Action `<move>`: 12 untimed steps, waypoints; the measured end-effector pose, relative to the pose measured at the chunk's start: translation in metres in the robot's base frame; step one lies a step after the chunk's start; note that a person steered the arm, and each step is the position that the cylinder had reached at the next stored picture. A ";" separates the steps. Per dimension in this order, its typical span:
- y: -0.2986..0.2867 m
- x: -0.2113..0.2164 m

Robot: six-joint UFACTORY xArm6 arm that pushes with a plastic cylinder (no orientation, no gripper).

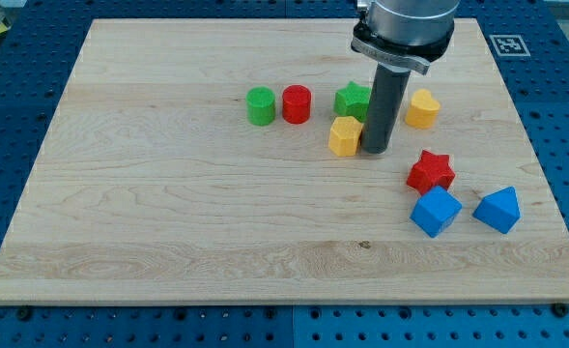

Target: Push the red star to the bottom of the yellow hexagon

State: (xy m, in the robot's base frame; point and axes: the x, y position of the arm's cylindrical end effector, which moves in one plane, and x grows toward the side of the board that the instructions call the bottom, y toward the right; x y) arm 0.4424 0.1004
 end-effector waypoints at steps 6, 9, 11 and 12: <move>0.128 0.040; 0.055 0.063; 0.022 0.063; 0.000 0.062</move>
State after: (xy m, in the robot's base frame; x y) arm 0.5046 0.1006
